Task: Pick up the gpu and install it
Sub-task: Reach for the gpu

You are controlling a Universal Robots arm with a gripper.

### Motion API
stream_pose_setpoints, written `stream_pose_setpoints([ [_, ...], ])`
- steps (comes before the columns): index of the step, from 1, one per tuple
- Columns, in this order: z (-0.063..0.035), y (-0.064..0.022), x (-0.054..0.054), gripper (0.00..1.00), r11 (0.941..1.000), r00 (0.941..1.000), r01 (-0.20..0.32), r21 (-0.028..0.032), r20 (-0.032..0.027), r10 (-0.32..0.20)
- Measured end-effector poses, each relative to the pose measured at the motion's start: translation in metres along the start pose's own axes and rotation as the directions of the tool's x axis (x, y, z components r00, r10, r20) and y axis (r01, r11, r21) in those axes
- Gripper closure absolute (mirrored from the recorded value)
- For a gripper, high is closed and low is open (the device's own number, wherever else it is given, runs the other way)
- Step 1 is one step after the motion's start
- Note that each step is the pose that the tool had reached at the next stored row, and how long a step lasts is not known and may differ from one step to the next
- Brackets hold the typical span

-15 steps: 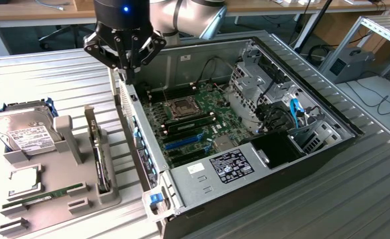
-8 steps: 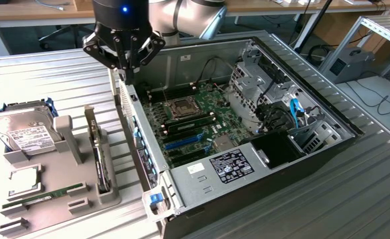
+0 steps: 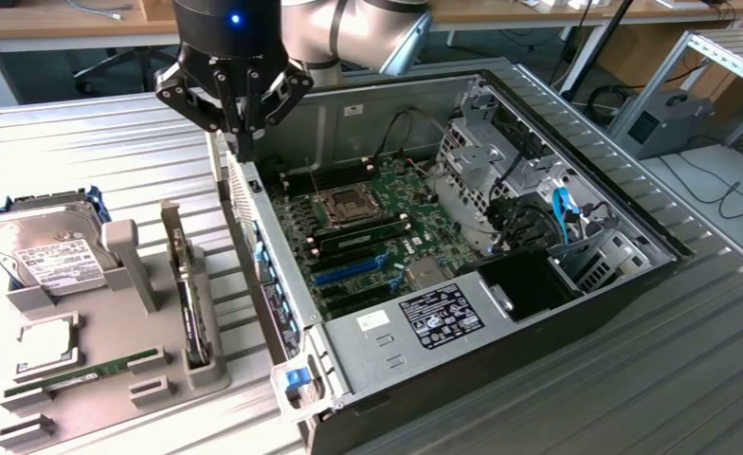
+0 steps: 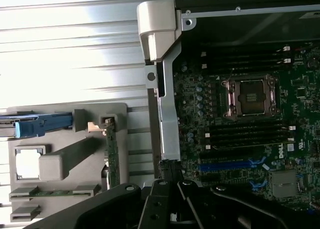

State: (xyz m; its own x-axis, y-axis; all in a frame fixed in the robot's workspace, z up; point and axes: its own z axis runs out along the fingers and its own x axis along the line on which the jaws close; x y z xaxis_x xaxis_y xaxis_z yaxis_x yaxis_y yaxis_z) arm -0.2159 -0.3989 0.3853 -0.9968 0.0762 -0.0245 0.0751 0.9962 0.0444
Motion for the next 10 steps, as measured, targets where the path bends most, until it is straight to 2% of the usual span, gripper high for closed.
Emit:
stream_pose_setpoints([
  [10,0.0005,-0.0002,0.002,0.89,1.0,1.0,0.0,0.0001,-0.0001,0.0],
])
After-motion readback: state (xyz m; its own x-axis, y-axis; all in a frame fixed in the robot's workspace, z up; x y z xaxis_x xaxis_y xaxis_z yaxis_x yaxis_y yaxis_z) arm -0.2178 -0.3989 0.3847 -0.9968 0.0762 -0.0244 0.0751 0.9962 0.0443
